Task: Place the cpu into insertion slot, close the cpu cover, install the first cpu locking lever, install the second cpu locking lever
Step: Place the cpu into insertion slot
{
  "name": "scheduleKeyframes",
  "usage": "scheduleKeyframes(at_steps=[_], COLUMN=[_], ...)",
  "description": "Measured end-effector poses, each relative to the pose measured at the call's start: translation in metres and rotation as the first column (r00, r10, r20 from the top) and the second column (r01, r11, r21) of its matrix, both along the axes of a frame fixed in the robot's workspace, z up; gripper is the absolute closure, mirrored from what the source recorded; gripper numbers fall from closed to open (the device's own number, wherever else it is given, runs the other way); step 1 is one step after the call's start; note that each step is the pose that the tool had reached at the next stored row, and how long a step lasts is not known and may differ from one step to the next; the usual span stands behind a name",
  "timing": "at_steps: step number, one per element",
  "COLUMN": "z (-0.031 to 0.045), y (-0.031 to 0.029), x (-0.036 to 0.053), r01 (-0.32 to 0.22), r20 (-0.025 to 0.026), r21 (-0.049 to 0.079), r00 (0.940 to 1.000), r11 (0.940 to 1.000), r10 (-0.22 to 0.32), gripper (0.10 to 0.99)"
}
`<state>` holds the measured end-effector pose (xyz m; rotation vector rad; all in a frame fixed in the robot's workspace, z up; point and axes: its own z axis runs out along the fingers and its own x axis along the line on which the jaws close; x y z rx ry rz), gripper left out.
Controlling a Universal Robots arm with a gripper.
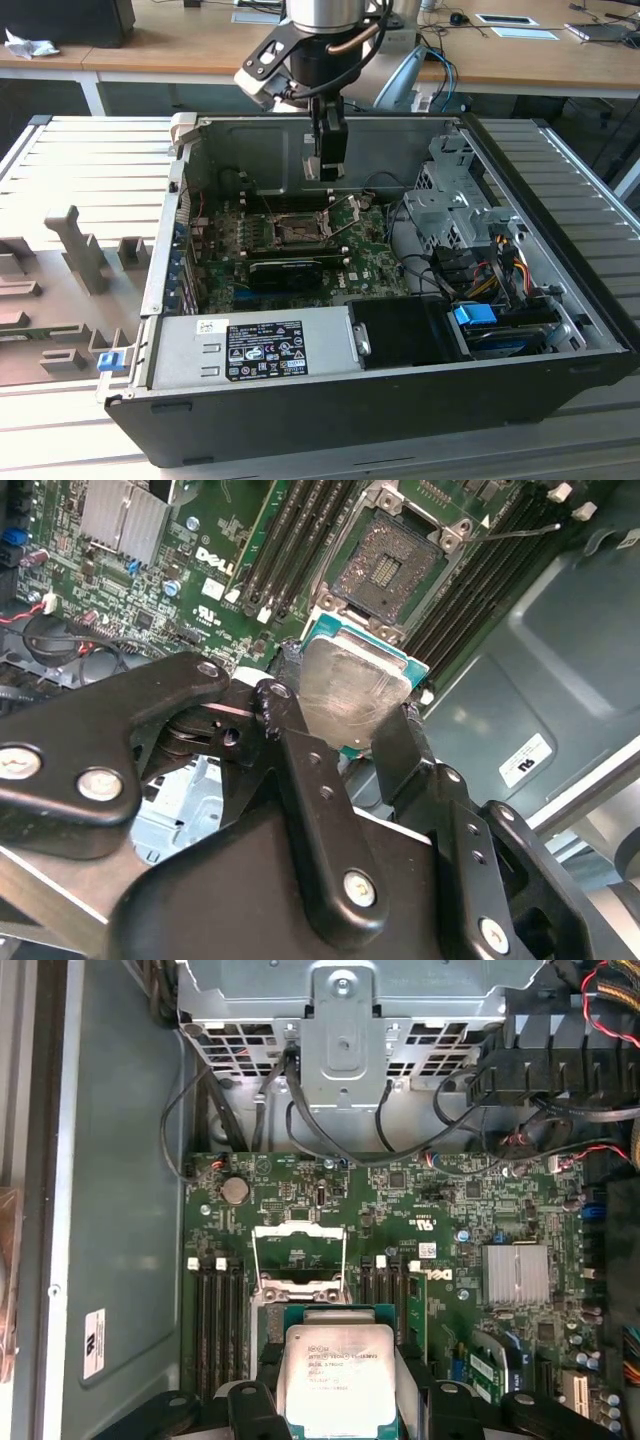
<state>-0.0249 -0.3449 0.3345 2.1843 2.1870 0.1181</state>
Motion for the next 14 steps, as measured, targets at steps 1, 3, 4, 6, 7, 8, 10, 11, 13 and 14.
scheduleKeyframes(at_steps=[1,3,4,6,7,8,10,11,13,14], z=[-0.0006,-0.0019,-0.0027,-0.0035,-0.0037,-0.0041,-0.0047,-0.0053,-0.0076,-0.0092], y=[0.0000,0.0000,0.0000,0.0000,0.0000,0.0000,0.0000,0.0000,0.0000,0.0000], x=[0.0000,-0.0001,-0.0001,0.0000,0.0000,0.0000,0.0000,-0.0001,-0.0001,-0.0001], r01=[0.001,0.004,0.005,0.009,0.012,0.016,0.031,0.038,0.048,0.048], r20=[-0.0013,-0.0039,-0.0045,-0.0047,-0.0048,-0.0048,-0.0047,-0.0047,-0.0043,-0.0044], r21=[0.000,0.000,0.000,0.000,0.000,0.000,0.000,0.000,-0.002,-0.003], r00=[1.0000,1.0000,1.0000,0.9999,0.9999,0.9999,0.9995,0.9993,0.9988,0.9988], r11=[1.0000,1.0000,1.0000,1.0000,0.9999,0.9999,0.9995,0.9993,0.9988,0.9988], r10=[-0.001,-0.004,-0.005,-0.009,-0.012,-0.016,-0.031,-0.038,-0.048,-0.048], gripper=[0.561,0.561,0.561,0.561,0.561,0.561,0.561,0.561,0.561,0.561])
